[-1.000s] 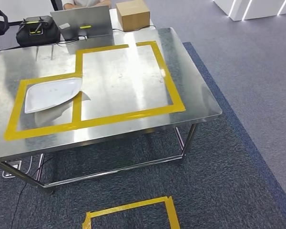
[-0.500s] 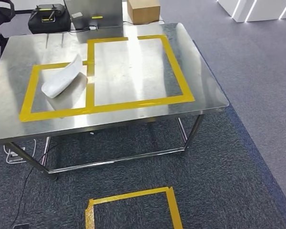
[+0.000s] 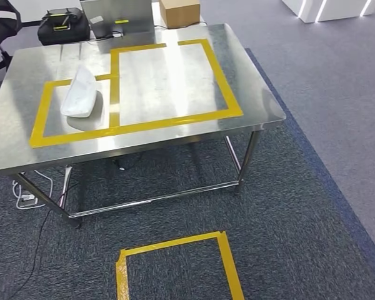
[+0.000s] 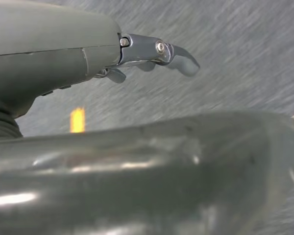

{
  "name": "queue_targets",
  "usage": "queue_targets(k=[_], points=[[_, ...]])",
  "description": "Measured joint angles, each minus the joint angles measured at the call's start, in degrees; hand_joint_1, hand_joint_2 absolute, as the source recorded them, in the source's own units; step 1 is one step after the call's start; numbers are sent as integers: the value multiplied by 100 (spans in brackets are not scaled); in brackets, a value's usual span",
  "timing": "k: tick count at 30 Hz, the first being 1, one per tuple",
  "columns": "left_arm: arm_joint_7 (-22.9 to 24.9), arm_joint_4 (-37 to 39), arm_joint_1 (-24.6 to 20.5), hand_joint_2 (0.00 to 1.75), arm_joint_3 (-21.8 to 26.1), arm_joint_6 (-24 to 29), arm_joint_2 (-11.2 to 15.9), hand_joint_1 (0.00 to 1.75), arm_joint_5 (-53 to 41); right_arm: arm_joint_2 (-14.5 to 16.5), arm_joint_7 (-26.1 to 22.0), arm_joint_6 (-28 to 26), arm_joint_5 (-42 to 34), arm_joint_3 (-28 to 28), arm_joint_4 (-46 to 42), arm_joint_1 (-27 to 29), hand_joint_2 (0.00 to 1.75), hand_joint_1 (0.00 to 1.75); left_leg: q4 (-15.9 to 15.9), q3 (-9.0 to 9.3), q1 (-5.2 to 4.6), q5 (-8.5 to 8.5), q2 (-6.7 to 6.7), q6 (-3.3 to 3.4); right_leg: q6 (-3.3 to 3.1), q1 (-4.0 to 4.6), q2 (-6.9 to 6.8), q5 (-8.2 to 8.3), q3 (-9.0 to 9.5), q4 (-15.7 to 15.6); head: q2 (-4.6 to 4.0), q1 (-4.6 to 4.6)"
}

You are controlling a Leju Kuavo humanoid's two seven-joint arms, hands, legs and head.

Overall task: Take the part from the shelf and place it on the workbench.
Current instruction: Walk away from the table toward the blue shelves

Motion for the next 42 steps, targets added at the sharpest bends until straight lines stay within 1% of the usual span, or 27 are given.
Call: queue_targets(k=[1,2,3,4,6,8,9,10,12,14,17,18,19,20,22,24,27,29,31,32,33,34,35,36,38,40,42], points=[[29,64,-8,0,4,-113,4,0,-10,-1,54,-36,0,7,0,-2,0,0,370,-50,21,-288,-1,-34,-14,1,-8,56,-69,20,0,-20],[55,122,-21,0,8,-241,10,0,-20,-1,88,-63,-4,12,-1,-7,0,0,720,-78,38,-459,-2,-62,-12,4,-12,109,-145,54,0,-27],[85,174,-38,0,11,-384,18,0,-54,-1,111,-78,-10,14,-1,-14,0,0,951,-55,51,-480,-3,-81,-5,5,-6,160,-232,101,0,-24],[118,218,-54,0,9,-526,27,0,-103,-1,123,-79,-14,15,-1,-25,0,0,998,44,62,-378,-5,-89,4,5,12,200,-334,154,0,-25],[170,281,-68,0,-1,-746,46,0,-200,0,130,-59,-15,17,-2,-53,0,0,511,480,78,-48,-81,-63,33,2,85,270,-537,258,0,-26],[180,313,-70,0,-6,-814,62,0,-254,2,127,-45,-19,19,-6,-85,0,0,-275,990,83,-5,-286,9,81,10,173,342,-680,338,0,-25],[179,324,-72,0,-5,-814,66,0,-278,3,124,-44,-23,19,-7,-95,0,0,-539,1138,78,-62,-357,39,112,9,217,387,-730,359,0,-26],[179,333,-79,0,-5,-804,69,0,-300,4,122,-44,-27,19,-8,-101,0,0,-681,1197,69,-120,-374,64,151,6,261,439,-771,367,0,-23],[179,348,-95,0,-7,-782,70,0,-331,3,120,-44,-37,19,-8,-100,0,0,-752,1158,71,-84,-260,120,232,-5,332,510,-846,368,0,-27],[193,360,-106,0,-24,-746,69,0,-429,1,119,-46,-39,19,-7,-100,0,0,-789,1080,91,12,-128,207,293,-9,276,300,-993,613,0,4],[301,401,-102,0,-132,-662,80,0,-754,-2,100,-12,-21,20,-8,-129,0,0,-791,945,85,122,84,256,357,-20,124,-371,-1310,1661,0,48],[358,420,-99,0,-194,-628,90,0,-901,-4,89,24,-13,22,-8,-136,0,0,-788,907,81,153,157,251,376,-23,102,-477,-1317,1884,0,50],[413,438,-98,0,-268,-601,101,0,-1066,-10,80,71,-4,28,-8,-137,0,0,-785,873,81,179,222,240,391,-29,80,-478,-1216,1895,0,53],[459,456,-100,0,-350,-586,112,0,-1219,-20,74,124,9,38,-8,-134,0,0,-778,849,83,201,283,226,401,-37,49,-387,-1005,1681,0,55],[523,495,-104,0,-517,-593,131,0,-1432,-38,81,218,40,67,-7,-120,0,0,-739,817,75,220,387,187,412,-45,-137,-127,-416,833,0,61],[570,530,-108,0,-649,-607,147,0,-1535,-44,97,276,60,96,-6,-106,0,0,-671,770,40,228,482,135,360,-32,-299,-31,-85,270,0,65],[615,560,-117,0,-780,-618,171,0,-1614,-44,110,313,69,113,-6,-57,0,0,-616,728,25,235,578,44,225,-24,-226,-19,-154,235,0,67],[628,577,-120,0,-856,-621,184,0,-1675,-44,124,332,74,117,-6,-60,0,0,-381,637,51,23,366,-22,120,-37,-139,30,-201,235,0,60],[652,600,-104,0,-932,-628,197,0,-1759,-44,148,355,77,121,-6,-83,0,0,321,362,64,-410,94,-57,34,-32,-37,83,-248,237,0,47],[665,612,-90,0,-967,-633,204,0,-1797,-44,157,365,76,121,-6,-83,0,0,729,204,65,-593,45,-56,13,-23,22,105,-279,243,0,48],[680,621,-75,0,-1000,-637,209,0,-1825,-44,162,373,74,121,-6,-79,0,0,1020,94,64,-684,27,-49,2,-13,86,121,-306,252,0,47],[692,628,-63,0,-1030,-639,212,0,-1846,-44,164,378,70,121,-6,-77,0,0,1105,74,64,-655,18,-33,-1,-3,158,133,-329,265,0,48],[700,632,-55,0,-1056,-639,216,0,-1857,-44,165,383,67,121,-6,-79,0,0,957,155,63,-514,2,-9,1,6,232,141,-344,280,0,48],[706,635,-51,0,-1082,-641,219,0,-1861,-44,170,392,63,121,-7,-85,0,0,607,324,60,-294,-49,27,6,15,310,147,-353,295,0,47],[701,640,-51,0,-1115,-656,230,0,-1817,-42,201,425,50,121,-8,-111,0,0,-159,675,61,52,-284,111,30,30,448,162,-380,327,0,50],[674,650,-57,0,-1119,-691,238,0,-1704,-38,244,464,22,121,-9,-135,0,0,-500,806,58,112,-421,152,88,26,561,196,-455,360,0,51],[643,655,-63,0,-1102,-719,235,0,-1589,-40,265,485,-8,120,-9,-141,0,0,-565,799,68,117,-323,166,163,12,650,231,-535,377,0,49]])
